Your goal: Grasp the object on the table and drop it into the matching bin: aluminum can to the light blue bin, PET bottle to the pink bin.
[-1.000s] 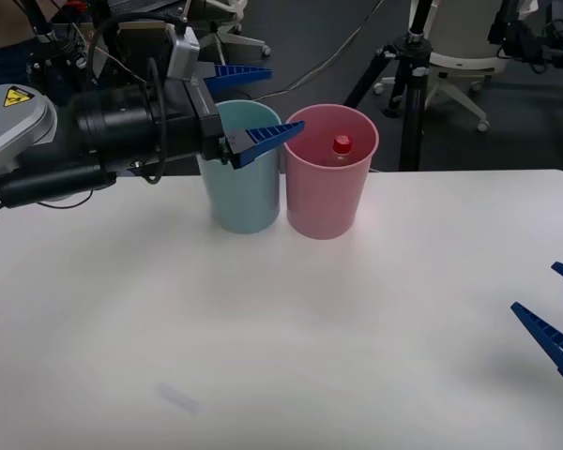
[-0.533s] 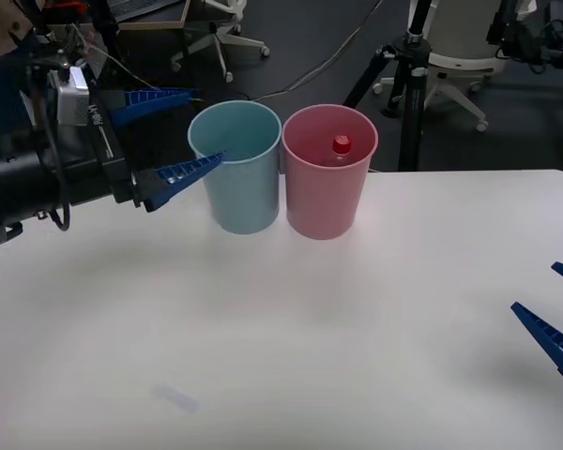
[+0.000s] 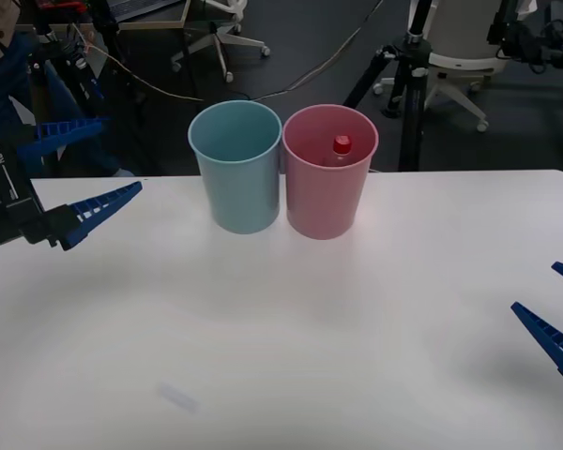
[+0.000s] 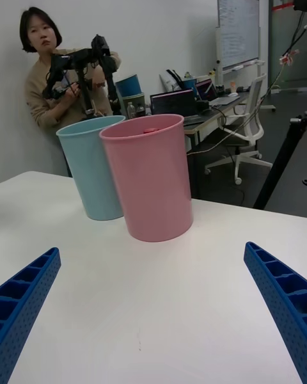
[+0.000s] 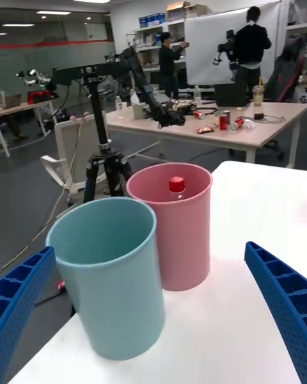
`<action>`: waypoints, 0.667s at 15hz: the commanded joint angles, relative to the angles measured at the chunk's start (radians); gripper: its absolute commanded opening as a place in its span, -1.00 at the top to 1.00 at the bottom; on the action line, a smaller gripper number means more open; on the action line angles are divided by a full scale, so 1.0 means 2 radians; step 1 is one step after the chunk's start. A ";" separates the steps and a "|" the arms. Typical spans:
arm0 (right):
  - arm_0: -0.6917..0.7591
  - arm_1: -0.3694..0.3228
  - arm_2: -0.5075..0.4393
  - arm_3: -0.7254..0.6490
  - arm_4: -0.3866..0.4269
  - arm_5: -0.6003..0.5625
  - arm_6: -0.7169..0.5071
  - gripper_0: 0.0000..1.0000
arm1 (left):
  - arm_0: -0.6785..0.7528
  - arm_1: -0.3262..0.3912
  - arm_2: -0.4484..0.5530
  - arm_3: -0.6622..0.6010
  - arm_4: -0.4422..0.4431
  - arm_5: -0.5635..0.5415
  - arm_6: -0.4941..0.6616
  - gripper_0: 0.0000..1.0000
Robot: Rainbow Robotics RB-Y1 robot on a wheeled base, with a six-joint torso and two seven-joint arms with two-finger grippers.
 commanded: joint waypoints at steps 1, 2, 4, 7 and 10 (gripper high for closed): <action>0.000 0.000 0.000 0.000 0.000 0.000 0.000 -1.00 | 0.034 -0.049 0.064 0.001 -0.054 -0.043 0.009 -1.00; 0.000 0.000 0.000 0.000 0.000 0.000 0.000 -1.00 | 0.041 -0.063 0.083 0.001 -0.069 -0.058 0.015 -1.00; 0.000 0.000 0.000 0.000 0.000 0.000 0.000 -1.00 | 0.051 -0.101 0.119 0.000 -0.100 -0.096 0.050 -1.00; 0.000 0.000 0.000 0.000 0.000 0.000 0.000 -1.00 | 0.055 -0.186 0.189 -0.012 -0.186 -0.142 0.070 -1.00; 0.000 0.000 0.000 0.000 0.000 0.000 0.000 -1.00 | 0.074 -0.227 0.203 -0.023 -0.218 -0.138 0.081 -1.00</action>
